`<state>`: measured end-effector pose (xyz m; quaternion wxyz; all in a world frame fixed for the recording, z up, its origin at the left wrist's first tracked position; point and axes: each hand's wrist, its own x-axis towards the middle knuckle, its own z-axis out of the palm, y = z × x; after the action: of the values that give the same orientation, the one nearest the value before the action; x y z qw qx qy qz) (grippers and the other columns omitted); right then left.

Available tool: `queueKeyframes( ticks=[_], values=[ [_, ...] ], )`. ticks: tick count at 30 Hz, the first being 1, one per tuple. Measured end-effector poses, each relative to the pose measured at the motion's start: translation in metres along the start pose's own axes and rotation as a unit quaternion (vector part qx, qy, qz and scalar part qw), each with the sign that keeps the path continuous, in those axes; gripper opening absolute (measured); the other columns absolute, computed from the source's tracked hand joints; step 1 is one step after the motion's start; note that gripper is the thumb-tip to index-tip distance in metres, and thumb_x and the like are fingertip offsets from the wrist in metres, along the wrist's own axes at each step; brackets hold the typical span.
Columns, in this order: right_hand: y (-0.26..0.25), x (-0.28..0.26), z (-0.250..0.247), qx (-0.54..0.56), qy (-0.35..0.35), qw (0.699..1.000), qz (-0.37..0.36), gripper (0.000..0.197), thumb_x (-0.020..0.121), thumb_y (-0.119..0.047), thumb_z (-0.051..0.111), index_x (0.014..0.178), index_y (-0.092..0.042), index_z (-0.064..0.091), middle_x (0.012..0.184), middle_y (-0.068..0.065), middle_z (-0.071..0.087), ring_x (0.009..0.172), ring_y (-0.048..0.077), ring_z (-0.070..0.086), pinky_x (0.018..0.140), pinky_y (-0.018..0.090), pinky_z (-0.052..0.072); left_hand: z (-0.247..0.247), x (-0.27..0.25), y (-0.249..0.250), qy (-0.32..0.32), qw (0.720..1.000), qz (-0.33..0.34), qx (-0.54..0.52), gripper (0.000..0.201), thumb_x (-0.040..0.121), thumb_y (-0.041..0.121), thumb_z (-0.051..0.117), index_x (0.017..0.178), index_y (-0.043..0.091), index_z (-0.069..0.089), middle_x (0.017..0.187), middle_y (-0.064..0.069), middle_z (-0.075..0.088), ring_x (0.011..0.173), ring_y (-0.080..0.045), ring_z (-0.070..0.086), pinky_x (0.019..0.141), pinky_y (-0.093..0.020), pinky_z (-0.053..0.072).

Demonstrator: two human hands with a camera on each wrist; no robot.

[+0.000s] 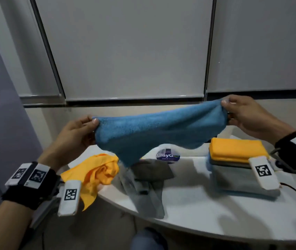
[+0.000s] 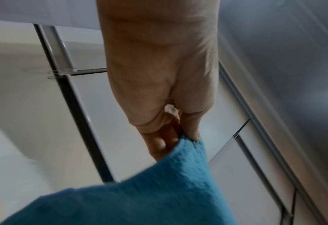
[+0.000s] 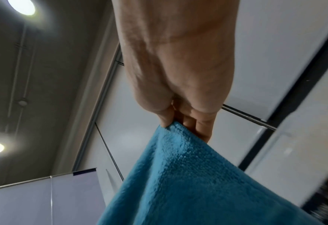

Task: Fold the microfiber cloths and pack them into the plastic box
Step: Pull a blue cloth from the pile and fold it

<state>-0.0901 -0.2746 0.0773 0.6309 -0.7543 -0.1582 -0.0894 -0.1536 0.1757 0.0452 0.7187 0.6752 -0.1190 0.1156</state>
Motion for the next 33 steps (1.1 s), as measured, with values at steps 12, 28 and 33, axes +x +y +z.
queueKeyframes(
  ticks=[12,28,33],
  values=[
    [0.16,-0.081,0.03,-0.052,-0.079,0.962,0.257,0.025,0.103,-0.012,0.051,0.078,-0.007,0.052,0.058,0.003,0.043,0.042,0.006,0.041,0.043,0.02,0.033,-0.015,-0.059,-0.133,-0.041,0.969,-0.229,0.079,0.013,0.098,0.011,0.059,0.103,-0.001,0.061,0.089,-0.021,0.069,0.078,-0.027,0.069,0.065,-0.035,0.058],
    [0.237,-0.034,0.082,-0.381,0.01,0.905,0.191,0.016,0.103,-0.017,0.035,0.091,-0.008,0.041,0.098,0.017,0.054,0.088,0.033,0.053,0.071,0.038,0.037,0.006,-0.025,-0.211,0.13,0.929,-0.138,0.319,0.018,0.104,0.03,0.049,0.1,0.013,0.055,0.099,-0.01,0.064,0.092,-0.03,0.065,0.074,-0.052,0.058],
    [0.238,-0.02,0.093,-0.439,-0.035,0.869,0.226,0.016,0.099,-0.003,0.033,0.111,0.002,0.042,0.113,0.031,0.055,0.091,0.038,0.053,0.071,0.038,0.036,0.004,-0.024,-0.229,0.136,0.891,-0.155,0.405,0.026,0.104,0.023,0.048,0.116,0.001,0.057,0.112,-0.017,0.062,0.1,-0.031,0.058,0.078,-0.038,0.045]
  ],
)
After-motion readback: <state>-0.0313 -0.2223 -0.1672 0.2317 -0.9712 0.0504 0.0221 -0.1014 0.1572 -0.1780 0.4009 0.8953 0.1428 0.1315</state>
